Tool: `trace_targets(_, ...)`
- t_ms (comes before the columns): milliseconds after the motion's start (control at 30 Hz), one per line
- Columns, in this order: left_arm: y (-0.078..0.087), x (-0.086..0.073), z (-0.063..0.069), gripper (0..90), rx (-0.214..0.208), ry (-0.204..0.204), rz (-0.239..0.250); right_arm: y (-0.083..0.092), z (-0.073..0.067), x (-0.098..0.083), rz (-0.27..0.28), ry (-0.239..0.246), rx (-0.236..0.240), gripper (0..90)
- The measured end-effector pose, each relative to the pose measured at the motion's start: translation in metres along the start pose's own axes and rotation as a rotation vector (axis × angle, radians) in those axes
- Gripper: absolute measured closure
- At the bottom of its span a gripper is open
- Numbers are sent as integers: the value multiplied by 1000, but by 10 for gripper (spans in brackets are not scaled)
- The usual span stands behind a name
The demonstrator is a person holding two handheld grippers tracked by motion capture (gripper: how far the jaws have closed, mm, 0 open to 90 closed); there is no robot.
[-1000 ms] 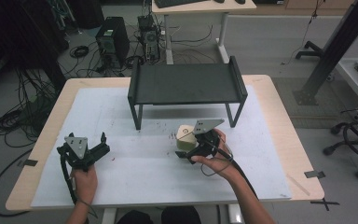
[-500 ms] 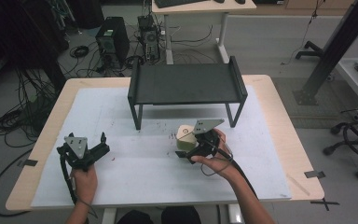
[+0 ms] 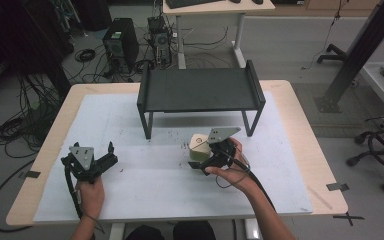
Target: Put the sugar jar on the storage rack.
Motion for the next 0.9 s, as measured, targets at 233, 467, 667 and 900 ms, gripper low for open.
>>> trace_targets(233, 0, 0, 0, 2, 1, -1, -1, -1, 0, -1, -7, 3, -1, 23)
trace_targets(467, 0, 0, -1, 2, 4, 3, 1, -1, 2, -1, -13, 12, -12, 42)
trace_targets(667, 0, 0, -1, 2, 4, 3, 1, 0, 4, -3, -27, 17, -20, 84)
trace_targets(900, 0, 0, -1, 2, 6, 5, 1, 1, 4, -4, -41, 38, -21, 176)
Point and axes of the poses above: each handheld gripper's, and its own axes: y roughly backward along the jaws, x roughly out of its top, z roughly to its right, the point moved 6 cm from there along -y, roughly forward along the jaws, and after that the axes turned 6 degrees about -z, right-handed, at the moved point
